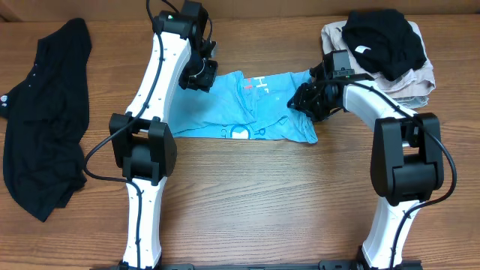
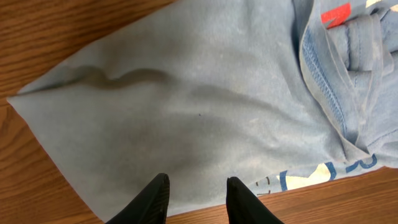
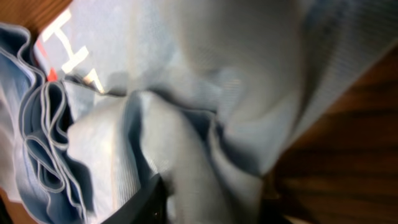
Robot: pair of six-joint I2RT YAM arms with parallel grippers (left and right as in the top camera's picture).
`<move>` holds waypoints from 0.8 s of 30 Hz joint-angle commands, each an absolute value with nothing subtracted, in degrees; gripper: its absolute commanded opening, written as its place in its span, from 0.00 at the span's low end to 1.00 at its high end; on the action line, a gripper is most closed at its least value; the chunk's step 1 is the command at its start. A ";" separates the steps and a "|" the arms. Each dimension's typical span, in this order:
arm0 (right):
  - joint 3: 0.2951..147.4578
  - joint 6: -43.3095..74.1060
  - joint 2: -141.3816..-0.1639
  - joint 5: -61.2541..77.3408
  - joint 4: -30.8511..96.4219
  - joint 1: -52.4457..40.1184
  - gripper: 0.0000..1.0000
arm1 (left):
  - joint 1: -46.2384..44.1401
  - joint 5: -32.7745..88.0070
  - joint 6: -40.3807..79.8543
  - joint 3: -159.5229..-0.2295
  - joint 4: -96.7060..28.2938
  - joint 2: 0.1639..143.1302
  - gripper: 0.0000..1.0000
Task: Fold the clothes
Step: 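Release the left gripper and lift it back to the left side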
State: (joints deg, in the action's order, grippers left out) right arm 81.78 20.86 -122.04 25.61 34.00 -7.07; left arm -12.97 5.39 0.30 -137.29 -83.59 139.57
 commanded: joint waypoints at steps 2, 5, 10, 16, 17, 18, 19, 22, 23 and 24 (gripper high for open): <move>81.38 20.97 -123.52 25.58 33.71 -6.68 0.15 | -12.53 5.93 -0.01 -137.84 -83.90 138.26 0.32; 81.41 19.84 -123.48 25.63 34.33 -5.65 0.08 | -12.53 5.69 -0.01 -137.84 -83.92 138.26 0.29; 81.49 18.83 -122.98 27.05 36.07 -3.44 0.04 | -11.66 1.08 0.54 -137.84 -83.99 138.21 0.27; 81.49 17.56 -120.92 28.75 37.43 -2.09 0.04 | -8.10 -0.23 0.93 -138.89 -86.85 138.17 0.29; 81.49 17.56 -120.11 28.77 37.82 -2.11 0.04 | -6.20 -0.25 1.17 -140.14 -88.49 138.17 0.28; 81.49 17.58 -119.50 28.80 38.00 -2.13 0.04 | -5.17 -0.38 1.61 -140.94 -89.38 138.17 0.29; 81.49 17.58 -119.09 28.80 38.06 -2.13 0.04 | -4.10 -0.40 1.80 -141.97 -90.32 138.17 0.30; 81.49 17.56 -117.75 28.77 38.70 -2.13 0.04 | -1.28 -0.40 1.78 -145.23 -93.06 138.17 0.34; 81.49 17.54 -117.08 28.77 39.05 -2.13 0.04 | -0.21 -0.38 1.78 -146.67 -94.15 138.17 0.36; 81.49 17.23 -116.51 28.77 39.42 -2.11 0.04 | 0.56 -0.38 1.76 -147.72 -94.83 138.17 0.38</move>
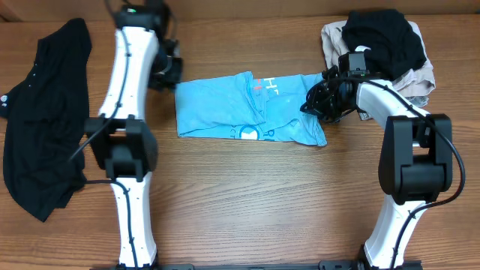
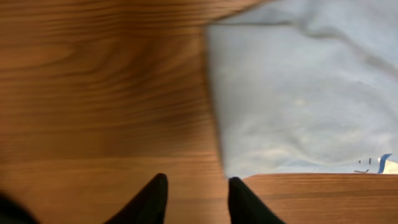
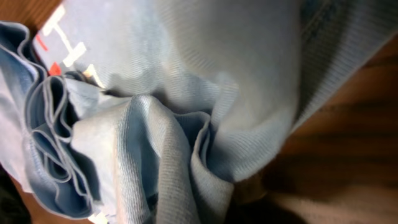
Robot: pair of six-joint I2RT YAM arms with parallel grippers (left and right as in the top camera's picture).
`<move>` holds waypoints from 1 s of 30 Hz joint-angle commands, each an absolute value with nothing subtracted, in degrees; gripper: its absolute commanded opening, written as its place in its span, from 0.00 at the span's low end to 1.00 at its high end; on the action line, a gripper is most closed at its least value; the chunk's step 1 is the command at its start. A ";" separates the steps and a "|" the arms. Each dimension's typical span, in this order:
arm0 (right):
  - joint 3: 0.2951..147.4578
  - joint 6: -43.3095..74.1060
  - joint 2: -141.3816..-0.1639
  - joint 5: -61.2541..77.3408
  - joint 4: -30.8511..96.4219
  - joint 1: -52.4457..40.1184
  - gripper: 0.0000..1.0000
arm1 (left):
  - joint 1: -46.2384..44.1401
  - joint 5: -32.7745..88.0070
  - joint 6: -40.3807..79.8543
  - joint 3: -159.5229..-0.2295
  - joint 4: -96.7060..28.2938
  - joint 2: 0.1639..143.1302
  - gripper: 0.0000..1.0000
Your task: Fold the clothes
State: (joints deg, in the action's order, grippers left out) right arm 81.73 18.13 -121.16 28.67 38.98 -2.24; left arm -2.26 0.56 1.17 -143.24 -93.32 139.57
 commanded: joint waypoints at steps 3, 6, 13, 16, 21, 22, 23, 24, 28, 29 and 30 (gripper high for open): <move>81.49 16.43 -114.74 28.71 40.77 -2.11 0.04 | 2.85 0.19 1.76 -150.82 -96.66 138.15 0.52; 81.49 16.27 -112.92 28.77 42.02 -2.13 0.04 | 4.71 2.20 1.72 -152.29 -96.82 138.08 0.73; 81.49 14.72 -108.18 27.88 45.47 -2.13 0.04 | 7.05 5.91 1.72 -152.46 -96.82 138.08 0.89; 81.52 14.52 -106.94 26.57 46.76 -2.13 0.04 | 7.27 5.37 1.69 -152.46 -96.82 138.08 0.98; 82.15 14.52 -106.34 26.41 48.64 -2.42 0.04 | 7.25 -0.34 1.74 -152.46 -96.82 138.08 1.00; 82.76 14.52 -106.34 26.39 49.36 -2.59 0.04 | 7.25 -0.64 1.72 -152.46 -96.82 138.08 1.00; 83.20 14.50 -106.34 26.37 49.76 -2.72 0.04 | 7.25 -0.62 1.74 -152.46 -96.79 138.08 1.00; 83.85 14.52 -106.34 26.13 50.30 -2.96 0.04 | 7.27 -0.64 1.72 -152.46 -96.82 138.10 1.00; 87.26 14.61 -106.34 24.40 52.34 -4.93 0.04 | 7.27 -0.62 1.72 -152.46 -96.79 138.10 1.00; 87.94 14.81 -106.34 23.86 52.64 -5.58 0.04 | 7.27 -0.62 1.72 -152.46 -96.79 138.10 1.00; 88.66 15.03 -106.34 22.94 52.84 -6.55 0.04 | 7.25 -0.62 1.72 -152.46 -96.79 138.10 1.00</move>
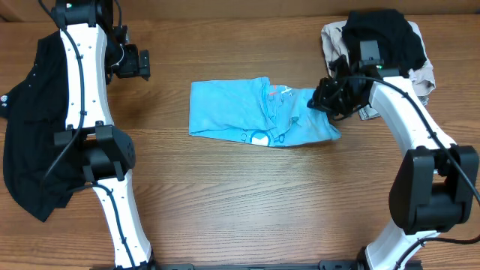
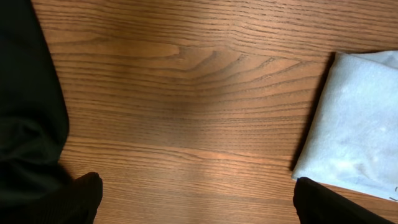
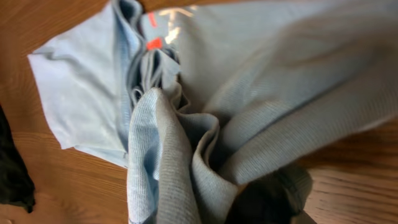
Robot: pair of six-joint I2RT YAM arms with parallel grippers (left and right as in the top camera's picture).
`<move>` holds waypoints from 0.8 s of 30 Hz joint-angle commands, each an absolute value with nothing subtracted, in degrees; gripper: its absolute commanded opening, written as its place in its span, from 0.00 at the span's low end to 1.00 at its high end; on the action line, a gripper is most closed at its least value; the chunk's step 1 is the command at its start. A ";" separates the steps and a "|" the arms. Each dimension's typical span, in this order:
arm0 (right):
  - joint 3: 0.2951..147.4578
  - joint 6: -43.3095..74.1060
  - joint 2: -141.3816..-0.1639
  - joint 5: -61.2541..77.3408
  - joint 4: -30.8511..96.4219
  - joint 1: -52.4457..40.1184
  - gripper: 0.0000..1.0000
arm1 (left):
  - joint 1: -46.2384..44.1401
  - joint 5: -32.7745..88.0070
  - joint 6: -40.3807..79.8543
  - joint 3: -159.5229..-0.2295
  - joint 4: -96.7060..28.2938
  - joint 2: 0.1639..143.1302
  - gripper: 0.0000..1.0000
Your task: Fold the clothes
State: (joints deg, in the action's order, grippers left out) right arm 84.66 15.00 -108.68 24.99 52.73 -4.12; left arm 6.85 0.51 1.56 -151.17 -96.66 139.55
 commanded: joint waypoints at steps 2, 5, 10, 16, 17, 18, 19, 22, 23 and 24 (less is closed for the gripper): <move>89.84 16.10 -106.34 20.95 52.64 -9.26 0.04 | 7.20 -0.60 1.72 -152.42 -96.77 138.10 1.00; 90.11 18.22 -106.34 17.91 50.87 -13.04 0.04 | 7.09 -0.51 1.72 -152.42 -96.71 138.10 1.00; 90.08 23.00 -106.43 13.37 42.28 -21.26 0.04 | 7.09 -0.38 1.72 -152.40 -96.57 138.10 1.00; 90.08 26.33 -107.13 11.49 30.24 -27.73 0.04 | 7.07 0.03 1.74 -151.94 -96.64 138.10 1.00; 90.08 26.85 -107.44 11.35 28.84 -28.47 0.04 | 7.05 0.05 1.74 -151.76 -96.62 138.12 1.00; 90.08 27.11 -107.77 11.33 27.33 -29.26 0.04 | 7.05 0.05 1.74 -151.57 -96.57 138.12 1.00; 90.08 27.11 -108.57 11.38 25.67 -30.04 0.04 | 7.05 0.05 1.74 -151.55 -96.60 138.12 1.00; 90.08 28.14 -111.13 11.42 22.28 -32.10 0.04 | 7.05 0.45 1.72 -151.52 -96.57 138.21 1.00; 90.08 28.40 -112.09 11.44 21.74 -32.62 0.04 | 7.05 0.78 1.69 -151.52 -96.55 138.21 1.00; 90.08 28.56 -113.03 11.62 21.19 -33.19 0.04 | 7.05 1.15 1.69 -151.52 -96.49 138.21 1.00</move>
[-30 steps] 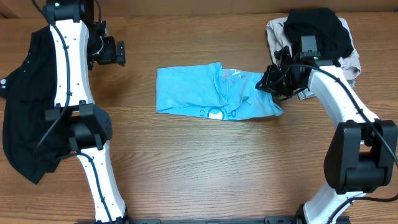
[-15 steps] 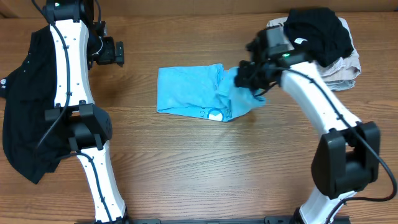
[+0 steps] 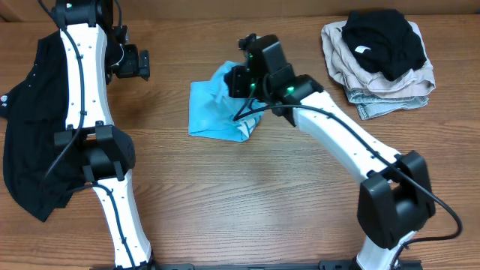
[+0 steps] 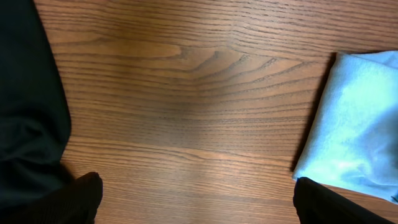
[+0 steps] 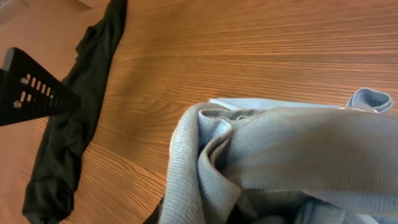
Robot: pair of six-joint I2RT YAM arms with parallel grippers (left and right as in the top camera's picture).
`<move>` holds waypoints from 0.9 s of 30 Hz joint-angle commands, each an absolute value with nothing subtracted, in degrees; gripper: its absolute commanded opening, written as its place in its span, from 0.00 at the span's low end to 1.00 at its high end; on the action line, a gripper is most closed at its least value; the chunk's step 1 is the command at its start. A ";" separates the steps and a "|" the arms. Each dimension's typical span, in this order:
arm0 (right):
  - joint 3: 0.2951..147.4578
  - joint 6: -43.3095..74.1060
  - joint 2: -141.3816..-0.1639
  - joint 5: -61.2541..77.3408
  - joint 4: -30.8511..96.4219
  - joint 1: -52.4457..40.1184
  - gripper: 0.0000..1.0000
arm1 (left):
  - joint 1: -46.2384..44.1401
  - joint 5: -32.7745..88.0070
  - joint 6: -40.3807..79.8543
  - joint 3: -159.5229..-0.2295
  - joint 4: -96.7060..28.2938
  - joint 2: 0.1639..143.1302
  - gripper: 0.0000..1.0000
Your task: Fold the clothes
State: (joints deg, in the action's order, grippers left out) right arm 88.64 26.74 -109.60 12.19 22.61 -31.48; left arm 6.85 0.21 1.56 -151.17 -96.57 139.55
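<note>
The light blue shirt (image 3: 217,112) lies bunched at the table's middle, its right part lifted and doubled over to the left. My right gripper (image 3: 244,81) is shut on a fold of that cloth (image 5: 249,155), held above the shirt's left half. Off to the far left, my left gripper (image 3: 142,64) hovers over bare wood, open wide, with nothing between its fingers (image 4: 84,199). The shirt's left edge (image 4: 354,124) shows at the right of the left wrist view. A black garment (image 3: 45,112) lies spread along the left side.
A stack of folded clothes (image 3: 382,60), beige with a black piece on top, sits at the back right. The black garment's edge (image 4: 25,112) fills the left of the left wrist view.
My right gripper has carried the shirt's right end from the right side across to above its left half, doubling the shirt over. The left arm has not moved.
Both grippers were at the flattened blue shirt, left at its left end, right shut on its right end. The left gripper then left the shirt and stood open at the far left. The shirt shifted rightward with the right gripper, which now holds its end over the left half.
</note>
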 commanded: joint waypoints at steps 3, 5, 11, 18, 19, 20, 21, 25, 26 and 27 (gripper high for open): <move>90.08 28.58 -116.75 11.68 19.51 -35.38 0.05 | 7.05 1.32 1.69 -151.52 -96.09 138.21 1.00; 90.08 28.51 -117.91 12.32 18.79 -36.32 0.25 | 7.05 1.39 1.72 -151.52 -95.94 138.21 1.00; 91.57 25.08 -117.78 18.59 20.21 -38.02 1.00 | 7.05 1.52 1.72 -151.52 -95.09 138.23 1.00; 99.09 25.08 -113.97 14.11 33.78 -34.35 1.00 | 7.05 1.52 1.72 -151.52 -94.24 138.23 1.00; 99.59 25.08 -113.71 12.82 34.98 -33.50 1.00 | 7.05 1.54 1.72 -151.52 -94.24 138.23 1.00; 99.83 25.10 -113.58 11.60 35.92 -32.64 1.00 | 7.05 1.54 1.72 -151.52 -94.21 138.23 1.00; 99.83 25.12 -113.58 10.50 36.62 -31.81 1.00 | 7.05 1.52 1.72 -151.52 -94.19 138.23 1.00; 99.70 25.12 -115.02 7.05 38.83 -28.84 1.00 | 7.05 1.54 1.72 -151.52 -94.19 138.23 1.00; 99.68 25.10 -115.72 6.81 38.70 -28.27 1.00 | 7.05 1.56 1.74 -151.52 -94.19 138.23 1.00; 99.68 25.10 -116.44 6.81 38.13 -27.90 1.00 | 7.05 1.56 1.72 -151.52 -94.19 138.23 1.00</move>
